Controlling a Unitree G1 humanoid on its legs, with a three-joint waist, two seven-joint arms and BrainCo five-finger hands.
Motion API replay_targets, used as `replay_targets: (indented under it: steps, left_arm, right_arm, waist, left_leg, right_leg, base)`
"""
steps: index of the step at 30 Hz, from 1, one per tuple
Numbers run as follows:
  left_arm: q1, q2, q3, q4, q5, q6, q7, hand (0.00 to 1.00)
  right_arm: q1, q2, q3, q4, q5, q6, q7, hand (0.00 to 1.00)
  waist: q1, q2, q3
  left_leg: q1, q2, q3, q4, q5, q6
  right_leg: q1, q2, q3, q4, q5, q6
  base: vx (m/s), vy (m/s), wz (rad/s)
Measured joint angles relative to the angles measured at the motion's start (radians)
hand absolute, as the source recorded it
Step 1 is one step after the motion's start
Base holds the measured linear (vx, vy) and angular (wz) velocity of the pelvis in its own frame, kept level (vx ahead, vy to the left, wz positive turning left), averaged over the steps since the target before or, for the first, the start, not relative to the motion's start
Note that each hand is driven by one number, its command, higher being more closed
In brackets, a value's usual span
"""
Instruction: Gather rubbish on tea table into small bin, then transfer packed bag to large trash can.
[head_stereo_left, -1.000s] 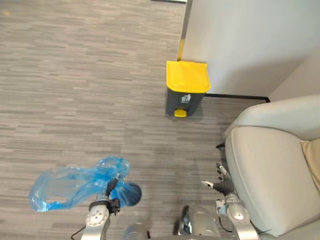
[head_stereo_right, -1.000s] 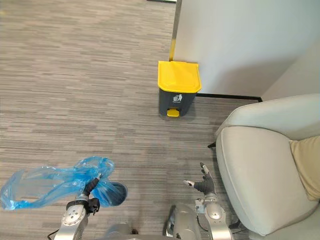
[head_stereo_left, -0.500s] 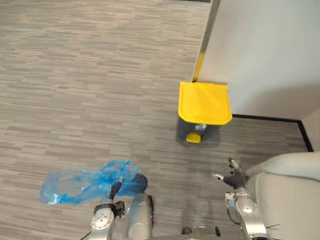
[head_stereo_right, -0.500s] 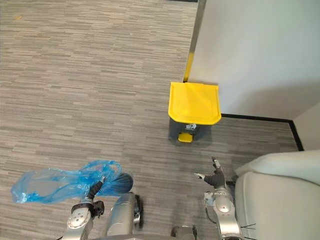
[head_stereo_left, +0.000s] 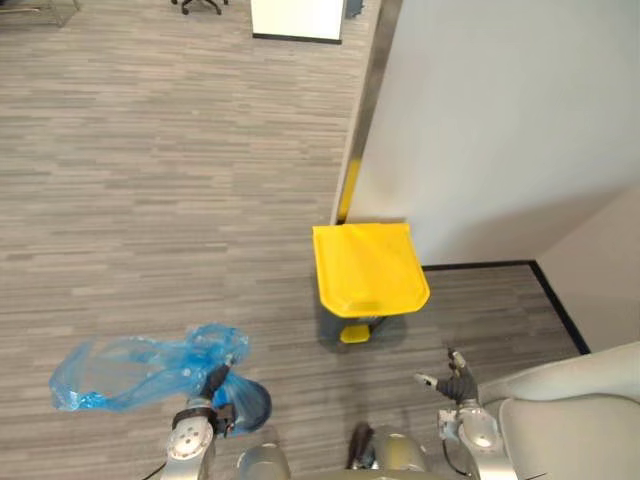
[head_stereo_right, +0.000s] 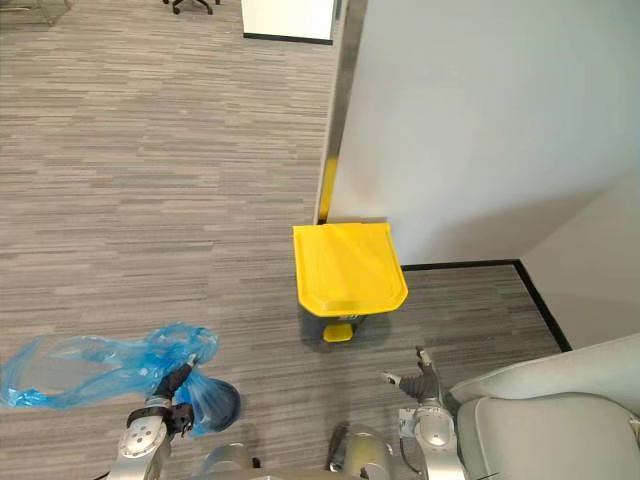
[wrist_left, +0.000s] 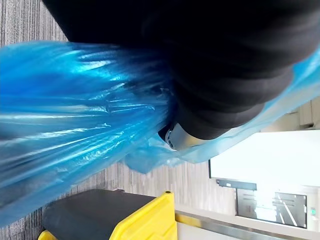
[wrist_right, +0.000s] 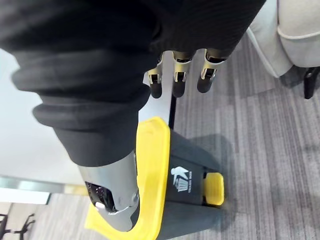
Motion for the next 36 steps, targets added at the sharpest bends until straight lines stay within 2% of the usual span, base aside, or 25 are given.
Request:
replay_targets:
  steps: [1, 3, 4, 5, 6, 8, 9, 10, 11, 13, 15, 17, 23, 25, 28, 29, 30, 31, 32, 34, 35, 36]
  left_arm:
    - [0.001, -0.010, 0.000, -0.001, 0.000, 0.000, 0.000, 1.00]
    - [-0.002, -0.022, 0.006, -0.001, 0.000, 0.001, -0.001, 1.00]
    - [-0.006, -0.028, 0.011, -0.002, 0.000, 0.001, -0.001, 1.00]
    - [-0.007, -0.032, 0.015, -0.002, 0.000, 0.001, -0.002, 1.00]
    - [-0.009, -0.034, 0.016, -0.003, -0.001, 0.002, -0.002, 1.00]
    - [-0.012, -0.039, 0.014, -0.004, -0.001, 0.002, -0.003, 1.00]
    - [-0.017, -0.039, 0.014, -0.004, -0.001, 0.002, -0.004, 1.00]
    - [-0.027, -0.040, 0.013, -0.003, -0.001, 0.003, -0.003, 1.00]
    - [-0.030, -0.039, 0.014, 0.001, -0.001, 0.003, -0.003, 1.00]
    - [-0.029, -0.038, 0.019, 0.002, -0.001, 0.005, -0.003, 1.00]
    - [-0.023, -0.039, 0.017, 0.002, 0.000, 0.005, -0.004, 1.00]
    - [-0.011, -0.034, 0.021, 0.002, 0.000, 0.005, -0.004, 1.00]
    - [0.006, -0.031, 0.022, 0.040, 0.000, 0.005, -0.004, 1.00]
    - [0.018, -0.031, 0.021, 0.039, 0.000, 0.005, -0.004, 1.00]
    - [0.026, -0.030, 0.019, 0.038, 0.000, 0.006, -0.003, 1.00]
    - [0.037, -0.030, 0.017, 0.038, 0.000, 0.008, -0.003, 1.00]
    - [0.036, -0.028, 0.013, 0.037, 0.000, 0.008, -0.003, 1.00]
    - [0.039, -0.018, -0.009, 0.033, 0.000, 0.009, -0.002, 1.00]
    - [0.038, -0.015, -0.011, 0.031, 0.000, 0.008, -0.002, 1.00]
    - [0.016, 0.015, -0.024, 0.036, -0.001, 0.009, -0.001, 1.00]
    - [0.001, 0.020, -0.032, 0.041, -0.001, 0.009, 0.000, 1.00]
    - [-0.031, 0.019, -0.038, 0.043, -0.001, 0.009, 0.001, 1.00]
  right_arm:
    - [-0.003, -0.010, -0.002, 0.000, 0.000, 0.002, -0.001, 0.00]
    - [0.002, -0.011, -0.011, 0.000, 0.007, 0.003, -0.001, 0.00]
    - [0.007, -0.011, -0.014, 0.000, 0.011, 0.003, -0.001, 0.00]
    - [0.010, -0.010, -0.017, -0.002, 0.018, 0.003, -0.001, 0.00]
    - [0.006, -0.009, -0.020, -0.004, 0.020, 0.003, -0.003, 0.00]
    - [0.011, -0.012, -0.057, -0.005, 0.043, -0.002, -0.021, 0.00]
    - [0.008, -0.011, -0.074, -0.004, 0.047, -0.003, -0.021, 0.00]
    - [0.007, -0.011, -0.097, 0.000, 0.048, -0.003, -0.023, 0.00]
    - [0.009, -0.008, -0.124, 0.009, 0.050, -0.002, -0.023, 0.00]
    - [0.020, -0.001, -0.123, 0.015, 0.055, 0.002, -0.021, 0.00]
    - [0.030, -0.001, -0.125, 0.014, 0.055, 0.001, -0.021, 0.00]
    - [0.034, 0.004, -0.124, 0.014, 0.054, 0.001, -0.020, 0.00]
    - [0.028, 0.005, -0.119, 0.015, 0.041, 0.003, -0.019, 0.00]
    - [0.015, 0.001, -0.106, 0.015, 0.038, 0.004, -0.019, 0.00]
    - [-0.003, 0.006, -0.103, 0.005, 0.037, 0.008, -0.019, 0.00]
    - [-0.005, 0.005, -0.103, 0.002, 0.037, 0.012, -0.019, 0.00]
    - [-0.004, 0.006, -0.102, -0.004, 0.037, 0.013, -0.020, 0.00]
    - [0.018, 0.012, -0.100, -0.006, 0.038, 0.015, -0.019, 0.00]
    - [0.021, 0.012, -0.098, -0.005, 0.038, 0.020, -0.019, 0.00]
    - [0.015, 0.014, -0.078, -0.004, 0.039, 0.026, -0.021, 0.00]
    - [0.014, 0.014, -0.078, -0.001, 0.040, 0.027, -0.021, 0.00]
    - [0.012, 0.012, -0.078, 0.008, 0.040, 0.027, -0.021, 0.00]
  waist:
    - [0.000, 0.019, 0.004]
    - [-0.001, 0.033, 0.006]
    - [0.000, 0.039, 0.009]
    - [0.002, 0.034, 0.012]
    - [0.006, 0.027, 0.013]
    - [0.013, 0.013, 0.012]
    - [0.015, 0.028, 0.005]
    - [0.016, 0.036, 0.005]
    - [0.021, 0.043, 0.005]
    - [0.026, 0.022, -0.001]
    - [0.023, 0.015, -0.005]
    - [0.025, 0.018, -0.004]
    - [0.026, 0.026, -0.003]
    - [0.027, 0.025, -0.002]
    - [0.028, 0.022, 0.016]
    - [0.027, 0.023, 0.033]
    - [0.025, 0.021, 0.038]
    - [0.023, 0.021, 0.052]
    - [0.028, 0.018, 0.055]
    - [0.027, -0.006, 0.073]
    - [0.026, -0.007, 0.078]
    - [0.024, -0.007, 0.089]
  left_leg:
    - [-0.009, 0.014, -0.007, 0.025, 0.009, -0.016]
    - [-0.038, 0.036, -0.029, 0.109, 0.038, -0.053]
    - [-0.057, 0.052, -0.034, 0.178, 0.060, -0.041]
    - [-0.101, 0.068, -0.052, 0.289, 0.118, -0.024]
    - [-0.119, 0.079, -0.064, 0.326, 0.109, -0.018]
    - [-0.158, 0.082, -0.063, 0.253, 0.042, -0.012]
    - [-0.167, 0.081, -0.062, 0.199, 0.042, -0.012]
    - [-0.165, 0.081, -0.061, 0.066, 0.069, -0.020]
    - [-0.154, 0.078, -0.068, -0.016, 0.118, -0.041]
    - [-0.131, 0.051, -0.049, -0.041, 0.119, -0.040]
    - [-0.116, 0.031, -0.043, -0.049, 0.119, -0.040]
    - [-0.095, 0.017, -0.023, -0.062, 0.119, -0.040]
    - [-0.096, 0.018, -0.021, -0.069, 0.116, -0.037]
    - [-0.104, 0.022, -0.017, -0.062, 0.102, -0.030]
    - [-0.118, 0.028, -0.014, 0.008, 0.023, -0.014]
    - [-0.106, 0.018, -0.021, 0.031, -0.012, -0.006]
    - [-0.095, 0.012, -0.026, 0.036, -0.019, 0.002]
    - [-0.064, 0.008, -0.034, 0.065, -0.041, 0.030]
    - [-0.057, 0.010, -0.040, 0.080, -0.052, 0.030]
    - [-0.049, 0.010, -0.068, 0.127, -0.090, 0.034]
    - [-0.049, 0.011, -0.081, 0.138, -0.099, 0.032]
    - [-0.050, 0.010, -0.107, 0.161, -0.119, 0.030]
  right_leg:
    - [0.012, 0.012, -0.007, -0.015, -0.007, -0.003]
    - [0.042, 0.029, -0.013, -0.040, -0.015, -0.009]
    - [0.075, 0.045, -0.016, -0.068, -0.017, -0.011]
    - [0.123, 0.051, -0.014, -0.104, -0.019, -0.017]
    - [0.142, 0.049, -0.012, -0.120, -0.019, -0.017]
    - [0.174, 0.048, 0.003, -0.153, -0.018, -0.017]
    - [0.175, 0.046, 0.003, -0.155, -0.018, -0.016]
    - [0.175, 0.048, 0.000, -0.154, -0.016, -0.010]
    - [0.179, 0.052, 0.010, -0.156, -0.021, 0.011]
    - [0.193, 0.032, 0.024, -0.182, -0.014, 0.033]
    - [0.215, 0.013, 0.027, -0.208, -0.007, 0.046]
    - [0.233, 0.002, 0.032, -0.231, 0.001, 0.059]
    - [0.227, 0.006, 0.042, -0.237, 0.005, 0.065]
    - [0.206, 0.007, 0.054, -0.218, 0.005, 0.065]
    - [0.154, -0.011, 0.074, -0.085, -0.045, 0.078]
    - [0.123, -0.037, 0.076, 0.047, -0.056, 0.077]
    - [0.090, -0.053, 0.078, 0.139, -0.051, 0.074]
    - [0.007, -0.070, 0.080, 0.288, -0.084, 0.069]
    - [-0.012, -0.069, 0.077, 0.294, -0.096, 0.055]
    - [-0.104, -0.063, 0.038, 0.244, -0.091, 0.046]
    - [-0.125, -0.061, 0.027, 0.210, -0.081, 0.052]
    - [-0.158, -0.052, 0.017, 0.110, -0.040, 0.066]
  base:
    - [0.21, -0.089, -0.06]
    - [0.19, -0.087, 0.00]
    - [0.28, -0.112, -0.01]
    - [0.23, -0.067, 0.01]
    - [0.22, -0.037, -0.06]
    - [0.21, 0.012, -0.22]
    - [0.17, 0.062, -0.16]
    - [0.16, 0.117, -0.14]
    - [0.12, 0.118, -0.14]
    - [0.16, 0.179, -0.10]
    - [0.11, 0.137, -0.04]
    - [0.06, 0.077, -0.09]
    - [0.00, 0.000, -0.04]
    - [-0.03, 0.003, -0.17]
    - [-0.07, 0.067, -0.15]
    - [-0.07, 0.079, 0.05]
    - [-0.02, 0.089, 0.17]
    - [0.03, 0.055, 0.15]
    - [0.09, 0.009, 0.23]
    - [0.10, -0.043, 0.33]
    - [0.11, -0.086, 0.55]
    - [0.08, -0.072, 0.60]
